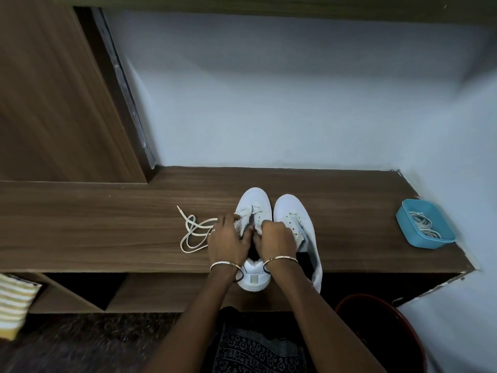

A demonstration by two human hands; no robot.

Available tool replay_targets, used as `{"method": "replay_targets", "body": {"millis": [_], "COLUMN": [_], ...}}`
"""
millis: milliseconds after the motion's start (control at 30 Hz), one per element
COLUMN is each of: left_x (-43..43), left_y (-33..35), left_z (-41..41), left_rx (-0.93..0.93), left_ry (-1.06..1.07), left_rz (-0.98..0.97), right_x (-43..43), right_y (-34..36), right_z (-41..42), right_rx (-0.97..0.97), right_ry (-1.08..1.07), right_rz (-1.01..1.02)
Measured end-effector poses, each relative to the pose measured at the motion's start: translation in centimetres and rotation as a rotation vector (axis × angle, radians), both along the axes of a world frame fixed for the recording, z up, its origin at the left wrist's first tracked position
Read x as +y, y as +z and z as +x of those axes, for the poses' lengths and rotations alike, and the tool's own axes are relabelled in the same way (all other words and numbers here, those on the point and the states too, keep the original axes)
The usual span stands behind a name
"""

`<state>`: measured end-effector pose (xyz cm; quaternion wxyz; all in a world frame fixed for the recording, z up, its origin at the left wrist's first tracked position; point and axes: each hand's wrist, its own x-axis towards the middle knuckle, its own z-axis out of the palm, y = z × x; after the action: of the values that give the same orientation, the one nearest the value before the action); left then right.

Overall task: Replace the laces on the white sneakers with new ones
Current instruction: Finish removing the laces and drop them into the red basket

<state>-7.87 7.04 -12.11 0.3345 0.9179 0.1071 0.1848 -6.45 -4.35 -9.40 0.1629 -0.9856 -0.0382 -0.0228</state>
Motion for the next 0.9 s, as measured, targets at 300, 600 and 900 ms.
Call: {"method": "replay_targets", "body": {"millis": [300,600,900], "left_x": [-0.9,-1.3,-1.6], "left_y": [0.4,0.8,0.6], "left_z": [-0.2,-0.2,-0.2], "left_rx": [0.141,0.275,0.256], "left_ry": [0.071,0.115,0.143], "left_rz": [0.087,0.179,0.154], "right_x": [1.3,2.3,-1.6], "right_y": [1.1,0.8,1.0], "right_z": [3.5,5.3,6.6], "right_rx": [-0.058,-0.098,0.074], "right_ry": [0.127,0.026,-0.390], "right_rz": [0.089,0.058,0.497]}}
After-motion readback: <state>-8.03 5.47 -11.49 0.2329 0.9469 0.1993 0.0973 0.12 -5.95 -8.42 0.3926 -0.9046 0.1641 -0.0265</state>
